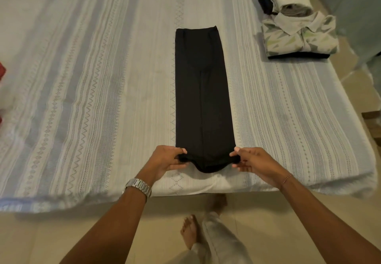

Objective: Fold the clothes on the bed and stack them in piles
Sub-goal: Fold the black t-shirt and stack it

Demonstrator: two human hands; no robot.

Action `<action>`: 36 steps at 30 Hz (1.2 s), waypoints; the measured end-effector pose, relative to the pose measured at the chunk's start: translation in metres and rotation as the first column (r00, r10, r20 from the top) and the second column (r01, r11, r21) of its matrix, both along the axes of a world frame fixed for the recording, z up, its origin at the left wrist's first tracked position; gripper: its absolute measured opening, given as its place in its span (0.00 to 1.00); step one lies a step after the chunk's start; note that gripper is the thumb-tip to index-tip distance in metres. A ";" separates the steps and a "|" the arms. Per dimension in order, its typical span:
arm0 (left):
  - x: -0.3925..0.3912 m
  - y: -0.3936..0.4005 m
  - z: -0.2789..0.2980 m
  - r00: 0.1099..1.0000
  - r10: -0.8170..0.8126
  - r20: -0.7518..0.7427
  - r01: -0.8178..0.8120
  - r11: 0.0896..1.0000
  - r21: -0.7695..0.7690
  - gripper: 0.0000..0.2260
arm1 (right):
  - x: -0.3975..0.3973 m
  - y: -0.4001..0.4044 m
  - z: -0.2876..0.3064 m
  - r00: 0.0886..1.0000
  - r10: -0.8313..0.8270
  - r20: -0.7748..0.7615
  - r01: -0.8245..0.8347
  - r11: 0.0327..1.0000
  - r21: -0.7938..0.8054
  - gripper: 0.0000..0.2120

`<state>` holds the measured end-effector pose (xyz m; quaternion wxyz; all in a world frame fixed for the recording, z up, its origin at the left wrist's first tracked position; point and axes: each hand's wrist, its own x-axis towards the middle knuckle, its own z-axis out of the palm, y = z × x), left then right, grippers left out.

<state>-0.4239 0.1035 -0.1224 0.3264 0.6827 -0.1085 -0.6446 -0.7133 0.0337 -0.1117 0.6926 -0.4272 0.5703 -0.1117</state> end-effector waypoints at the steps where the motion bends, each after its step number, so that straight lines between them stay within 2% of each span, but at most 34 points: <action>1: 0.004 -0.009 0.004 1.000 -0.010 -0.027 0.010 1.000 0.006 0.11 | 0.001 -0.010 0.002 0.999 -0.016 0.036 0.015 0.999 0.032 0.17; 7: 0.030 -0.074 0.007 0.997 -0.067 -0.034 0.067 0.998 0.011 0.19 | 0.015 -0.087 0.015 0.994 -0.021 0.108 0.000 0.983 0.185 0.19; 12: 0.051 -0.137 -0.009 0.999 -0.042 -0.030 0.043 0.999 0.018 0.25 | 0.037 -0.158 0.003 0.991 -0.066 0.114 0.039 0.973 0.226 0.20; 15: 0.055 -0.165 -0.027 0.996 -0.054 0.067 0.051 0.998 0.039 0.21 | 0.054 -0.187 -0.025 1.000 -0.017 0.022 0.013 0.988 0.155 0.16; 18: 0.056 -0.172 -0.047 0.970 -0.106 0.221 0.099 0.994 0.041 0.16 | 0.066 -0.194 -0.050 0.984 -0.006 -0.178 0.009 1.000 0.019 0.06; 20: 0.061 -0.173 -0.056 0.953 -0.110 0.281 0.104 0.994 0.035 0.13 | 0.070 -0.199 -0.060 0.957 -0.004 -0.288 -0.020 0.997 -0.080 0.06; 25: 0.070 -0.180 -0.060 0.949 -0.043 0.313 0.058 0.998 -0.039 0.13 | 0.069 -0.213 -0.062 0.970 -0.017 -0.242 -0.011 0.993 -0.114 0.07; 28: 0.070 -0.189 -0.065 0.942 -0.003 0.336 0.030 0.997 -0.077 0.10 | 0.071 -0.220 -0.064 0.973 -0.055 -0.225 0.025 0.991 -0.134 0.08; 30: 0.068 -0.190 -0.070 0.931 0.039 0.362 -0.007 0.996 -0.089 0.08 | 0.073 -0.218 -0.070 0.971 -0.103 -0.215 0.050 0.969 -0.242 0.08; 32: 0.064 -0.186 -0.076 0.879 0.047 0.475 -0.010 0.997 -0.081 0.11 | 0.073 -0.209 -0.079 0.952 -0.166 -0.258 0.050 0.914 -0.403 0.11; 33: 0.061 -0.183 -0.079 0.817 0.018 0.577 0.022 0.998 -0.062 0.13 | 0.072 -0.202 -0.082 0.932 -0.201 -0.302 0.045 0.891 -0.452 0.11; 35: 0.059 -0.172 -0.080 0.642 -0.089 0.762 0.122 0.992 0.013 0.16 | 0.072 -0.183 -0.083 0.887 -0.254 -0.385 0.051 0.884 -0.464 0.13; 36: 0.057 -0.167 -0.079 0.587 -0.137 0.798 0.165 0.985 0.048 0.19 | 0.072 -0.172 -0.080 0.875 -0.259 -0.410 0.063 0.899 -0.433 0.15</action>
